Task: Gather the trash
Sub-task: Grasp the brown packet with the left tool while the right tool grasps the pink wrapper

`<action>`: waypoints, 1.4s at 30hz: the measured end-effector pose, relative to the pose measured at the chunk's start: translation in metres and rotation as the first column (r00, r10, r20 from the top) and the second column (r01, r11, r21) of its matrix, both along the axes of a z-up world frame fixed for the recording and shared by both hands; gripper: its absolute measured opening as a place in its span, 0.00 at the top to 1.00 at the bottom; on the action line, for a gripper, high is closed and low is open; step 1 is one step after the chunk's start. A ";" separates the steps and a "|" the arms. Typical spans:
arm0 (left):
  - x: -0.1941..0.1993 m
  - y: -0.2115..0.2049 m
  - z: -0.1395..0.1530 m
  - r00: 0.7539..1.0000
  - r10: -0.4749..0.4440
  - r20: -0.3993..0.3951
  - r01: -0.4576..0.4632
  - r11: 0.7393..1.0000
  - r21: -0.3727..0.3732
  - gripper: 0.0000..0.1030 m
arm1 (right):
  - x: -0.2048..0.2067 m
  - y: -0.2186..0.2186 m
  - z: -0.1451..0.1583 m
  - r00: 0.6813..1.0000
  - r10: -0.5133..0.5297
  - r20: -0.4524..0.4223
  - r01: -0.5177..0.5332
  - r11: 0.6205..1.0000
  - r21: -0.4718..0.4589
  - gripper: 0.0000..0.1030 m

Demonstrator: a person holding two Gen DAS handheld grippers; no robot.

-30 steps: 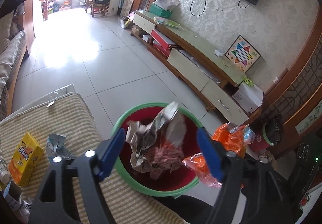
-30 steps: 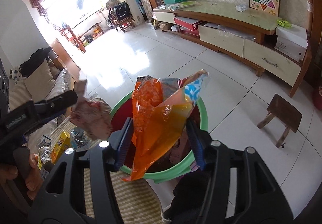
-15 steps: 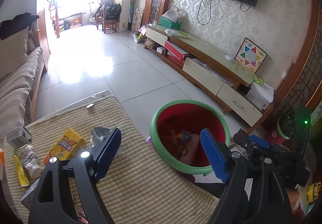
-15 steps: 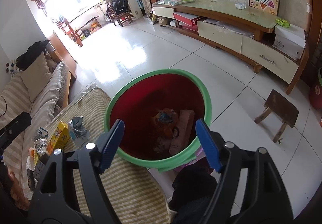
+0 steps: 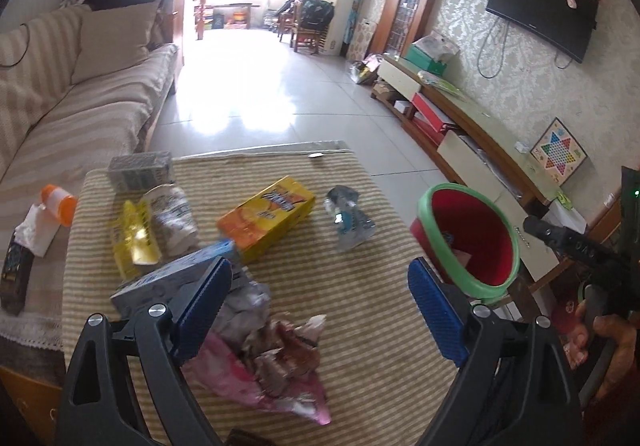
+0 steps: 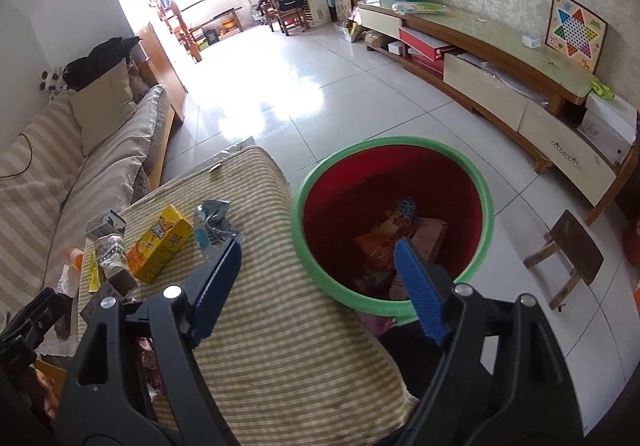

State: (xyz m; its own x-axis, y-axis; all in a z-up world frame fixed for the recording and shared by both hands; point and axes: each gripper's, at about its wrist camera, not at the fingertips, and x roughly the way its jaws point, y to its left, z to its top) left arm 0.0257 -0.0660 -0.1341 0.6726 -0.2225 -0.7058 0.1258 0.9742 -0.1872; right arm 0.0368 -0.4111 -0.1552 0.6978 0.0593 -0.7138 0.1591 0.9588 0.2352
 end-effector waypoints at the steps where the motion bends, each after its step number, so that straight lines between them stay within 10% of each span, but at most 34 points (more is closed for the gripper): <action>1: -0.004 0.011 -0.002 1.000 0.016 -0.003 -0.016 1.000 0.008 0.17 | 0.001 0.007 0.002 1.000 0.014 0.002 -0.014 1.000 -0.009 0.23; 14: -0.072 0.099 -0.064 0.969 0.171 -0.181 -0.163 0.985 0.060 0.17 | 0.002 0.076 -0.012 0.977 0.198 -0.074 -0.201 0.979 -0.037 0.23; 21: -0.088 0.069 -0.081 0.976 -0.025 -0.218 0.043 0.996 0.078 0.17 | 0.000 0.101 -0.023 0.954 0.278 -0.110 -0.282 0.959 -0.021 0.23; 27: -0.096 0.044 -0.115 0.934 -0.118 -0.337 0.178 0.972 0.153 0.19 | 0.002 0.106 -0.031 0.939 0.311 -0.147 -0.317 0.948 -0.020 0.22; 36: -0.091 0.058 -0.139 0.912 -0.020 -0.409 0.028 0.999 0.014 0.44 | 0.003 0.132 -0.052 0.912 0.367 -0.185 -0.355 0.930 0.095 0.22; 42: -0.090 0.063 -0.126 0.937 0.025 -0.349 0.000 0.997 0.071 0.59 | -0.005 0.185 -0.056 0.836 0.509 -0.205 -0.503 0.860 0.084 0.22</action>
